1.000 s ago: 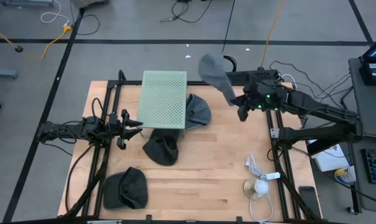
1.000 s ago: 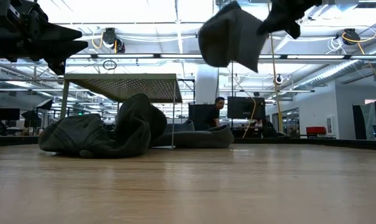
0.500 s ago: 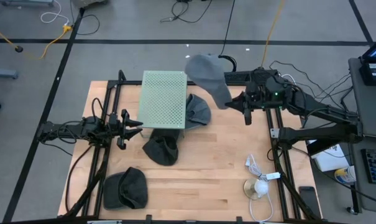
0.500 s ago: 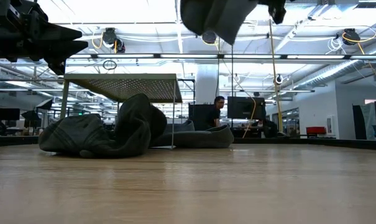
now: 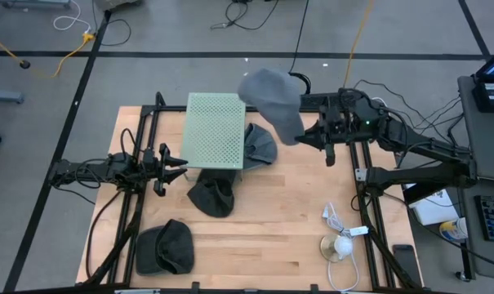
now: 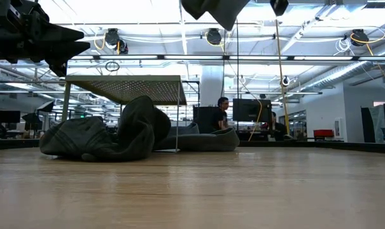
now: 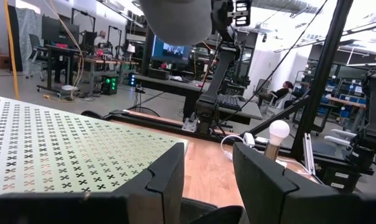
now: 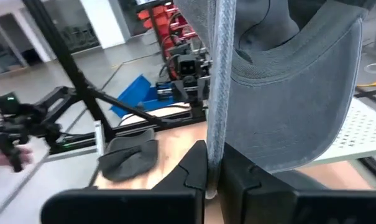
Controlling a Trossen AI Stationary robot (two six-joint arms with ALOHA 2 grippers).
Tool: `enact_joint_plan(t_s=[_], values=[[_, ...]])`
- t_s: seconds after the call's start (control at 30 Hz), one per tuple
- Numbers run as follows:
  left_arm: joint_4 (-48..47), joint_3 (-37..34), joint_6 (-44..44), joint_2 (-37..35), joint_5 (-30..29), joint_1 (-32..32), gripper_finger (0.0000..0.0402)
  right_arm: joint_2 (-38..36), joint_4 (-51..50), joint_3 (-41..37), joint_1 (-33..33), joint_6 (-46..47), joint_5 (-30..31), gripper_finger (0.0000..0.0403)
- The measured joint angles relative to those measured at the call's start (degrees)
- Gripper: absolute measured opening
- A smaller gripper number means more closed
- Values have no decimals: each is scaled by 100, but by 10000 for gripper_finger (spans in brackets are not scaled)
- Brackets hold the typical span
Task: Pick & Place hat
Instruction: Put the right gray cap on the shelf
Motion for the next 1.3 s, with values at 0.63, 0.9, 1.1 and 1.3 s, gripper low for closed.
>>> enact_joint_plan(t_s=[0.63, 0.9, 1.1, 1.3], values=[[214, 1, 27, -1, -1, 0, 141, 0, -42, 0, 0, 492, -98, 6], [229, 1, 6, -1, -1, 0, 141, 47, -46, 0, -2, 575, -92, 7], [276, 46, 9, 1, -3, 0, 141, 50, -48, 0, -2, 575, -105, 7], [207, 421, -31, 6, -316, 0, 140, 50, -46, 0, -2, 435, -121, 8]])
